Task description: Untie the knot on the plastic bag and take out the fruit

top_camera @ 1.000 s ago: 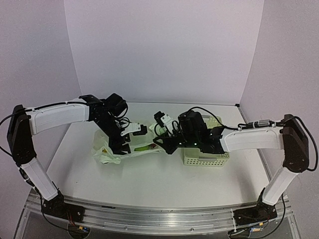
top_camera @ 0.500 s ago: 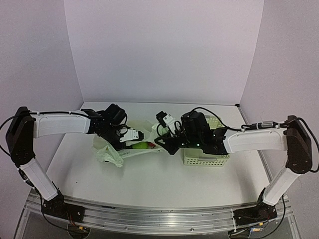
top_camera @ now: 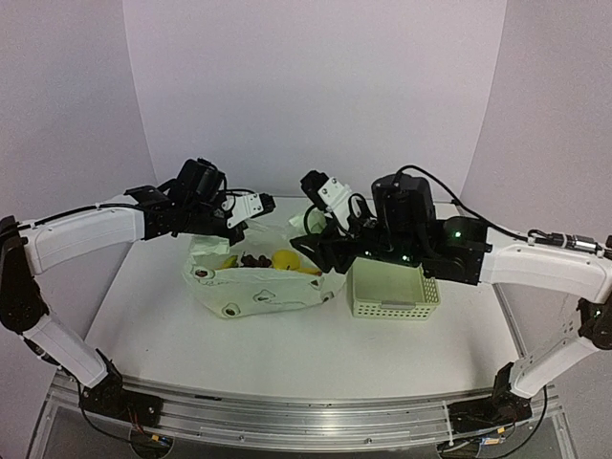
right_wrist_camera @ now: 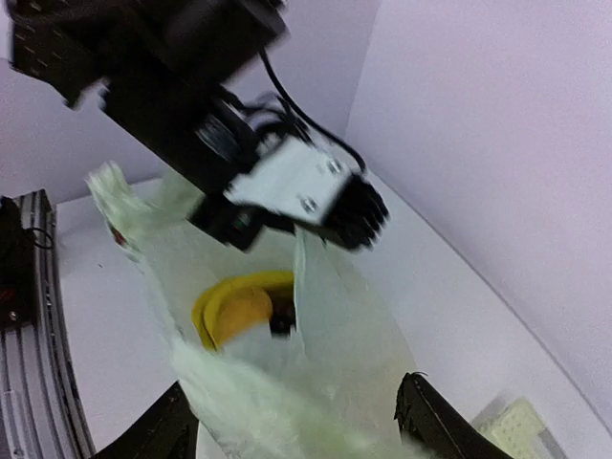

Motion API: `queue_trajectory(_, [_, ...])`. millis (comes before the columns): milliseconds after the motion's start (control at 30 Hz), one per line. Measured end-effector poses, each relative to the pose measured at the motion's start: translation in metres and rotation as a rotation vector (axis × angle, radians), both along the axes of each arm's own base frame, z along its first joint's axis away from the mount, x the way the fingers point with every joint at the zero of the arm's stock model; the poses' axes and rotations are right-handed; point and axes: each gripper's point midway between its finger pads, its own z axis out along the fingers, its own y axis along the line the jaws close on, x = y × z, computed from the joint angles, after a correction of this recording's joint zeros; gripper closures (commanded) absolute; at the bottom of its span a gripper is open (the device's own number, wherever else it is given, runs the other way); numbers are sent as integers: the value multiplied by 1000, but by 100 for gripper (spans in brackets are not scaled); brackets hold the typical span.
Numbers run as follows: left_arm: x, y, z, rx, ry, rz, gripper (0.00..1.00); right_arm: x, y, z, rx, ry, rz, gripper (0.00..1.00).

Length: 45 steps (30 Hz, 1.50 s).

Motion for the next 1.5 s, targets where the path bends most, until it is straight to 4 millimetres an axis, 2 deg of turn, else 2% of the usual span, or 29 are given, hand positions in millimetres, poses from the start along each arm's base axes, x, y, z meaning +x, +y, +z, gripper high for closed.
queue_trajectory(100, [-1, 0, -1, -25, 24, 20, 100, -24, 14, 40, 55, -74, 71, 24])
queue_trajectory(167, [3, 2, 0, -40, 32, 47, 100, -25, 16, 46, 60, -93, 71, 24])
queue_trajectory(233, [16, 7, 5, -56, 41, 88, 100, -19, 18, 39, 35, -99, 55, 25])
queue_trajectory(300, [49, 14, 27, -88, 8, 155, 100, -12, 26, 29, 6, -92, 53, 32])
queue_trajectory(367, [78, 21, 56, -124, -49, 206, 100, -7, 40, 21, -17, -76, 69, 42])
queue_trajectory(467, [102, 30, 100, -177, -136, 247, 100, -9, 65, 30, 10, -51, 138, 56])
queue_trajectory(500, [103, 29, 114, -193, -160, 249, 100, -12, 75, 42, 41, -47, 173, 58])
queue_trajectory(600, [102, 23, 138, -234, -201, 243, 100, -21, 95, 78, 136, -55, 258, 62])
queue_trajectory(667, [98, 17, 143, -252, -206, 236, 100, -26, 108, 97, 197, -50, 310, 65])
queue_trajectory(733, [93, 11, 144, -254, -206, 228, 100, -29, 121, 101, 232, -24, 353, 66])
queue_trajectory(833, [86, 0, 144, -256, -205, 211, 100, -28, 141, 82, 232, 36, 385, 75])
queue_trajectory(933, [80, -6, 140, -258, -203, 193, 100, -20, 158, 41, 180, 97, 369, 80])
queue_trajectory(1067, [66, 3, 99, -211, -151, 193, 100, -4, 164, -6, 105, 137, 301, 83])
queue_trajectory(1167, [61, 7, 72, -170, -104, 197, 100, 11, 153, -44, 45, 184, 212, 79])
queue_trajectory(1233, [58, 9, 64, -161, -76, 201, 100, 27, 142, -68, 12, 209, 120, 78])
queue_trajectory(1367, [49, 8, 64, -188, -32, 196, 100, 72, 104, -112, -66, 240, -121, 78])
queue_trajectory(1500, [33, 9, 67, -228, 31, 186, 100, 115, 60, -140, -147, 242, -337, 77])
